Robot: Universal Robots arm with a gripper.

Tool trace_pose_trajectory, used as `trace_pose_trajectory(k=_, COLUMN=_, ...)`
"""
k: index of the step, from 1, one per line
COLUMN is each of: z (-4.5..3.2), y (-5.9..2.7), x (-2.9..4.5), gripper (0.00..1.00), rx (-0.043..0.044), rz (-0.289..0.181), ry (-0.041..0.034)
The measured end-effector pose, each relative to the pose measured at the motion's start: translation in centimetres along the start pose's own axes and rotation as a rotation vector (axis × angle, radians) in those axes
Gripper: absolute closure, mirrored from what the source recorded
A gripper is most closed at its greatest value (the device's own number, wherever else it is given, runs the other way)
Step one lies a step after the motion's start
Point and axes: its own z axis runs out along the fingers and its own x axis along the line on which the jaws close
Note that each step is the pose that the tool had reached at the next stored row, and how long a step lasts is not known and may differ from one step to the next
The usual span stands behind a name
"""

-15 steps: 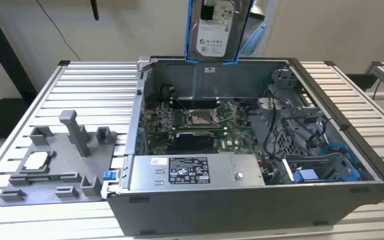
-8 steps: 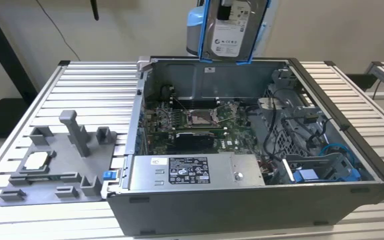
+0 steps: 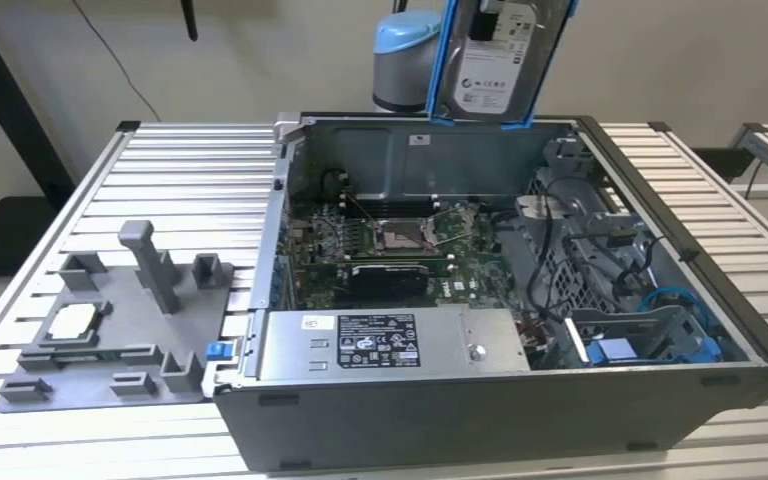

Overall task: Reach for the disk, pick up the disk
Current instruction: 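Pick up the disk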

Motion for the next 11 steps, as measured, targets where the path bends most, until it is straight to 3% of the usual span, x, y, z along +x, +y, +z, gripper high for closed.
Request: trace_pose_trajectory(k=11, z=-0.24, y=-3.99, x=-0.03, gripper=1.0, rx=-0.0063, rz=0.0, ry=-0.0001)
